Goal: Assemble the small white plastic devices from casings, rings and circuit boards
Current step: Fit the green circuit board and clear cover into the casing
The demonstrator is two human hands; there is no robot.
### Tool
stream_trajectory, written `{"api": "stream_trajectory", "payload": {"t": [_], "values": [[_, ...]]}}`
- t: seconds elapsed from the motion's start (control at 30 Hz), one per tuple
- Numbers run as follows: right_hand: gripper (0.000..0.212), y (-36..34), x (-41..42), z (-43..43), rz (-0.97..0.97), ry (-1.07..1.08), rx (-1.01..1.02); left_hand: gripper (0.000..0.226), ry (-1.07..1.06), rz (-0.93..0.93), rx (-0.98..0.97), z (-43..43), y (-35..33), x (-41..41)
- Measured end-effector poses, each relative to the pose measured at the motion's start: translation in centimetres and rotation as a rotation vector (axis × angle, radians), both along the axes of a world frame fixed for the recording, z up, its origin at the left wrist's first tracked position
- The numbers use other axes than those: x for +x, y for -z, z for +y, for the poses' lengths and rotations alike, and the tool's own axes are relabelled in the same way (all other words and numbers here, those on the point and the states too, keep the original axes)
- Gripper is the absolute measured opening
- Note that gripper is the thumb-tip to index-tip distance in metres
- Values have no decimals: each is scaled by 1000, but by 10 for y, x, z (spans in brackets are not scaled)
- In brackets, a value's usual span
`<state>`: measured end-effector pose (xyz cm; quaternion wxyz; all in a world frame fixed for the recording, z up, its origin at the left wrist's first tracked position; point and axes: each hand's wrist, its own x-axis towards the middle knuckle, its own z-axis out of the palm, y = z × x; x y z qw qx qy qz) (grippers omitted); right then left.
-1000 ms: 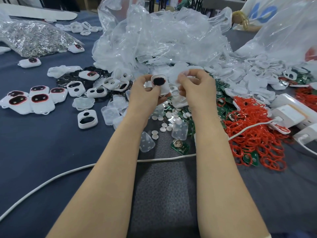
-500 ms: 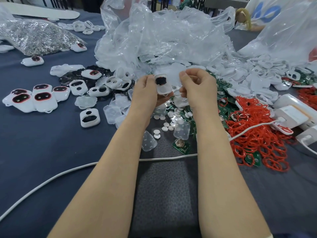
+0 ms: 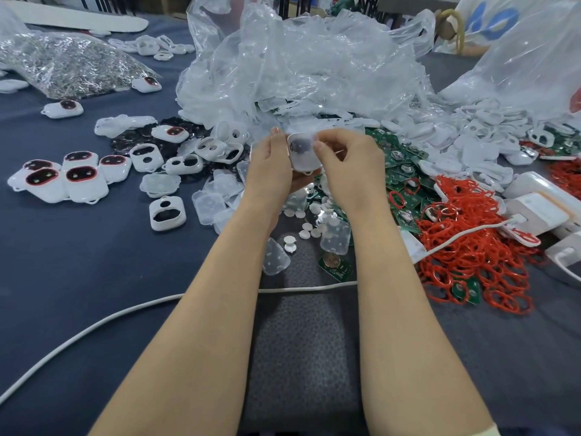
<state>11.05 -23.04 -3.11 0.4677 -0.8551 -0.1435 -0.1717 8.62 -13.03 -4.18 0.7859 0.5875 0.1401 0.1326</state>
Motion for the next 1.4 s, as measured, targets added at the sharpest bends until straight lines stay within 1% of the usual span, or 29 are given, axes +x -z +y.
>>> {"api": "stream_trajectory", "payload": {"t": [0.07, 0.17, 0.43, 0.57, 0.67, 0.9, 1.07, 1.2, 1.4], "values": [[16, 1, 0, 0, 8, 8, 27, 36, 12, -12, -17, 0, -1, -1], [3, 0, 1, -1, 19, 9, 78, 35, 26, -27, -55, 0, -2, -2], [4, 2, 1, 0, 19, -6, 81, 36, 28, -1, -13, 0, -2, -2], [3, 3, 0, 2, 4, 0, 50, 36, 33, -8, -42, 0, -3, -5], [6, 4, 0, 3, -29, 7, 30, 36, 45, -9, -68, -1, -4, -5], [6, 5, 1, 4, -59, 54, 17, 33, 38, 0, -47, -1, -5, -5], [6, 6, 1, 5, -74, 65, 11, 29, 43, -1, -10, -1, -5, -7], [7, 7, 1, 6, -75, 73, 12, 17, 51, 4, 96, 0, -1, -6], [8, 8, 1, 7, -62, 82, 8, 26, 75, -23, 194, 3, 5, -3]]}}
